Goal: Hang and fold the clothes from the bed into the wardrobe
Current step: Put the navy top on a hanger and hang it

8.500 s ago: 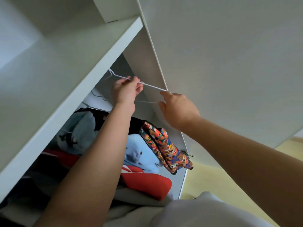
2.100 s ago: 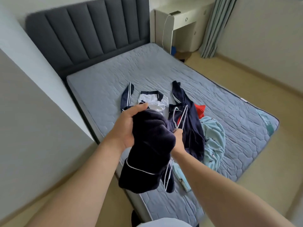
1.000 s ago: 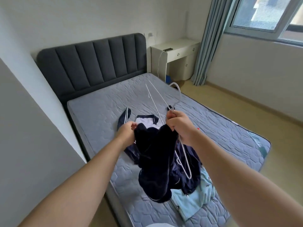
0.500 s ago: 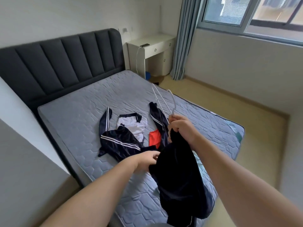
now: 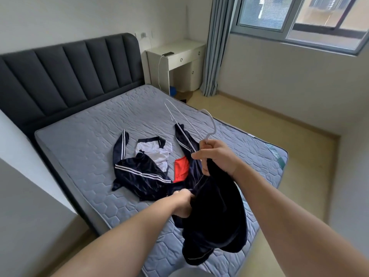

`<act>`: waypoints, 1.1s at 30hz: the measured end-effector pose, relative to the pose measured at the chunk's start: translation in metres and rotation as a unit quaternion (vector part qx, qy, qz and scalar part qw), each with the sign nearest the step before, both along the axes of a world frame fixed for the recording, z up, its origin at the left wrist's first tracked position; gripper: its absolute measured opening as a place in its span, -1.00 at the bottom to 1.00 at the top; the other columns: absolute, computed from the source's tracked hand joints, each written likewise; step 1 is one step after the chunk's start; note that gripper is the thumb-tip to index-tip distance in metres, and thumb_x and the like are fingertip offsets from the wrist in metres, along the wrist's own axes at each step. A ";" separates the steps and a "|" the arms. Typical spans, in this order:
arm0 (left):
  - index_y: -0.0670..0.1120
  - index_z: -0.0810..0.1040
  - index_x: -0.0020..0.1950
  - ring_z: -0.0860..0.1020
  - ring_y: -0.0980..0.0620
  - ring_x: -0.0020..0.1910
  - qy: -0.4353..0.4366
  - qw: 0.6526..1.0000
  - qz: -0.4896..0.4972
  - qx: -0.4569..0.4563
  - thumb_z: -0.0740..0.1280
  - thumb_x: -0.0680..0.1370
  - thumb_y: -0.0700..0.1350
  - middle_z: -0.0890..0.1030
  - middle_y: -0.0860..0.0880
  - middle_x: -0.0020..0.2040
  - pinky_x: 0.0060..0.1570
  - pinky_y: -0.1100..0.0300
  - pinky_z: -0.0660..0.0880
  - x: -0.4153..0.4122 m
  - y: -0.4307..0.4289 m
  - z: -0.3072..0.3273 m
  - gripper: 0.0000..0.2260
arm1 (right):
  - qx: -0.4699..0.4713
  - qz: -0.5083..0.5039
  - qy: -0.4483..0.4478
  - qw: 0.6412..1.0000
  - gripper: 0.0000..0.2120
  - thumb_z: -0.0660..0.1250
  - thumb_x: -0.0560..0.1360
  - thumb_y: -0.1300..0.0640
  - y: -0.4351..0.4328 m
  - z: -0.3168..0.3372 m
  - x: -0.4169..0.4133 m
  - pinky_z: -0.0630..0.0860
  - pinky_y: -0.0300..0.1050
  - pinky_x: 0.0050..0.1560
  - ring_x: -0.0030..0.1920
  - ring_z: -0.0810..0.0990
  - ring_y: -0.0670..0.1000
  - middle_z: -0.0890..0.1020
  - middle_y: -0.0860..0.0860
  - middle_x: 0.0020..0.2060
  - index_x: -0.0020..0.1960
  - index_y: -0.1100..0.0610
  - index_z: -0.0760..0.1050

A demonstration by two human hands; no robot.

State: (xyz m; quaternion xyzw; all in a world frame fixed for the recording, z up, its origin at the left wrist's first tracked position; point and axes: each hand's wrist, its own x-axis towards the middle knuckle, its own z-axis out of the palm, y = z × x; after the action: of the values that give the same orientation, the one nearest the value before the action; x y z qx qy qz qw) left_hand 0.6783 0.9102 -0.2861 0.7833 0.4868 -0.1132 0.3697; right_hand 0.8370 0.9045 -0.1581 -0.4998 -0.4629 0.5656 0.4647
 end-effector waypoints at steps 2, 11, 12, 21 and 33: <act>-0.07 0.39 0.51 0.31 -0.11 0.47 0.004 0.997 -0.026 0.066 0.24 0.64 -0.19 0.26 -0.10 0.57 0.41 0.00 0.28 -0.001 -0.001 -0.006 -0.58 | -0.003 0.010 0.029 1.000 -0.50 0.58 0.23 0.21 -0.004 0.004 0.000 0.32 -0.11 -0.43 -0.60 0.33 0.05 0.34 0.09 -0.57 -0.40 0.01 0.21; -0.07 0.21 0.61 0.24 -0.13 0.55 0.007 0.999 -0.031 0.011 0.26 0.61 -0.17 -0.02 -0.05 0.63 0.54 0.06 0.15 -0.012 0.003 -0.017 -0.44 | -0.016 0.021 0.100 0.995 -0.43 0.52 0.24 0.31 -0.019 0.019 0.007 0.09 0.01 -0.43 -0.59 0.20 0.00 0.16 0.04 -0.54 -0.32 0.03 0.08; -0.08 0.25 0.58 0.30 -0.13 0.52 0.000 1.000 0.010 0.001 0.32 0.57 -0.16 0.05 -0.07 0.63 0.51 0.09 0.21 -0.016 0.005 -0.017 -0.42 | -0.015 0.018 0.089 0.996 -0.43 0.53 0.24 0.30 -0.020 0.019 0.010 0.10 0.01 -0.43 -0.57 0.21 0.00 0.15 0.05 -0.52 -0.33 0.02 0.09; -0.15 0.44 0.33 0.52 -0.26 0.23 -0.085 0.950 0.232 0.192 0.33 0.41 -0.24 0.39 -0.19 0.34 0.24 0.01 0.44 -0.046 0.059 0.042 -0.53 | -0.010 -0.098 -0.204 0.974 -0.59 0.54 0.09 0.04 -0.028 -0.002 0.044 0.20 -0.12 -0.36 -0.48 0.22 -0.07 0.28 -0.13 -0.48 -0.42 -0.04 0.26; -0.13 0.63 0.22 0.56 -0.17 0.15 -0.199 0.898 0.220 0.325 0.41 0.43 -0.16 0.63 -0.15 0.13 0.22 0.05 0.50 -0.043 0.079 0.119 -0.65 | -0.025 -0.211 -0.358 0.909 -0.57 0.39 0.53 -0.15 -0.019 -0.026 0.052 0.28 -0.12 -0.37 -0.48 0.35 -0.02 0.43 -0.09 -0.54 -0.33 0.03 0.28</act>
State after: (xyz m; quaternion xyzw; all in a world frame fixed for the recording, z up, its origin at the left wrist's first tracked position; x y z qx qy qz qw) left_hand 0.6350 0.9887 -0.1668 0.7391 0.5726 0.2938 0.1991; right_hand 0.8890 0.8854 -0.1839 -0.7659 -0.4677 0.2494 0.3639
